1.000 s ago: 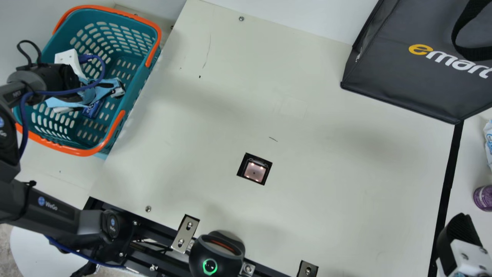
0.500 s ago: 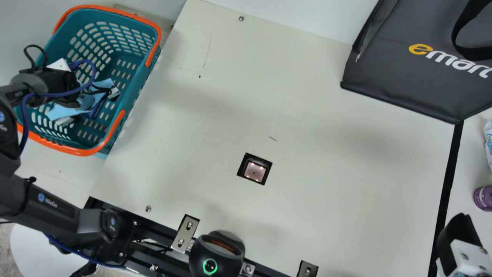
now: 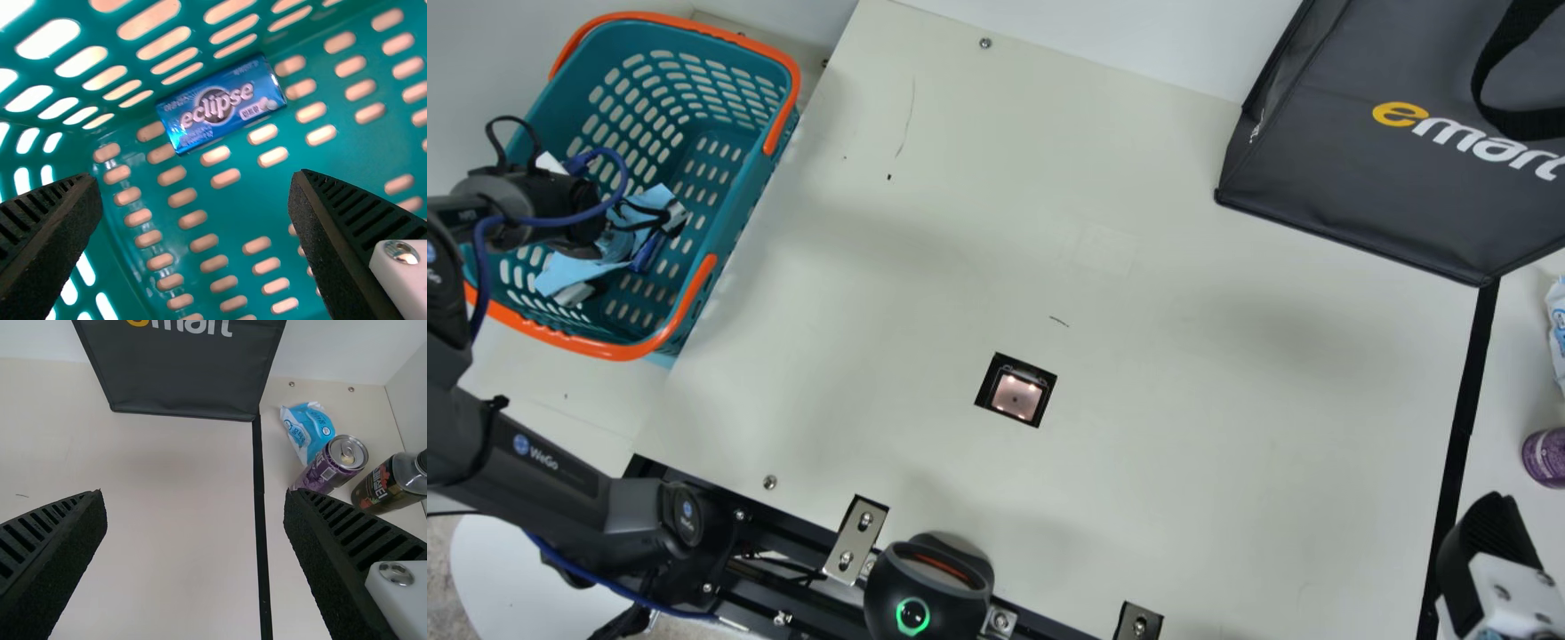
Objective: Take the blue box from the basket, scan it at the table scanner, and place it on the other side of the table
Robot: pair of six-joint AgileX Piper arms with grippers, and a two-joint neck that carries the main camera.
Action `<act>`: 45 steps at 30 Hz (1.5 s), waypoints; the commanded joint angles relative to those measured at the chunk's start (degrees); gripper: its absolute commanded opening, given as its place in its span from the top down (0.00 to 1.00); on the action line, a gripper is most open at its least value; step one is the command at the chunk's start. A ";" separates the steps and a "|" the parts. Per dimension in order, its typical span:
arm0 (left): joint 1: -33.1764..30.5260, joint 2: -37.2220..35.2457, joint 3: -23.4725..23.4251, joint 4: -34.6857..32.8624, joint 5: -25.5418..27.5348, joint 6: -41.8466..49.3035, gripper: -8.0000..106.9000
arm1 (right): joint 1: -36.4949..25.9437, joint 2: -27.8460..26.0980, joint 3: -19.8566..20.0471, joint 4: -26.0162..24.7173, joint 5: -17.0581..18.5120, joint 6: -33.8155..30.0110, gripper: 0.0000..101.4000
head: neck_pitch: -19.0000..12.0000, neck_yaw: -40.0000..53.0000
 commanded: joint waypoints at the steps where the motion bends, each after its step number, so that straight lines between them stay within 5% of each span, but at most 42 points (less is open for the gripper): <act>1: 0.07 0.27 -0.01 1.55 -0.23 -2.25 0.15 | 0.00 0.00 0.00 0.00 0.00 0.00 0.06 | -1.66 0.23; 27: -8.30 2.78 2.11 34.84 4.49 -50.55 0.15 | 0.00 0.00 0.00 0.00 0.00 0.00 0.06 | -1.66 0.23; 45: -7.23 4.83 1.72 47.01 3.41 -63.73 0.15 | 0.00 0.00 0.00 0.06 0.00 0.00 0.06 | -1.66 0.23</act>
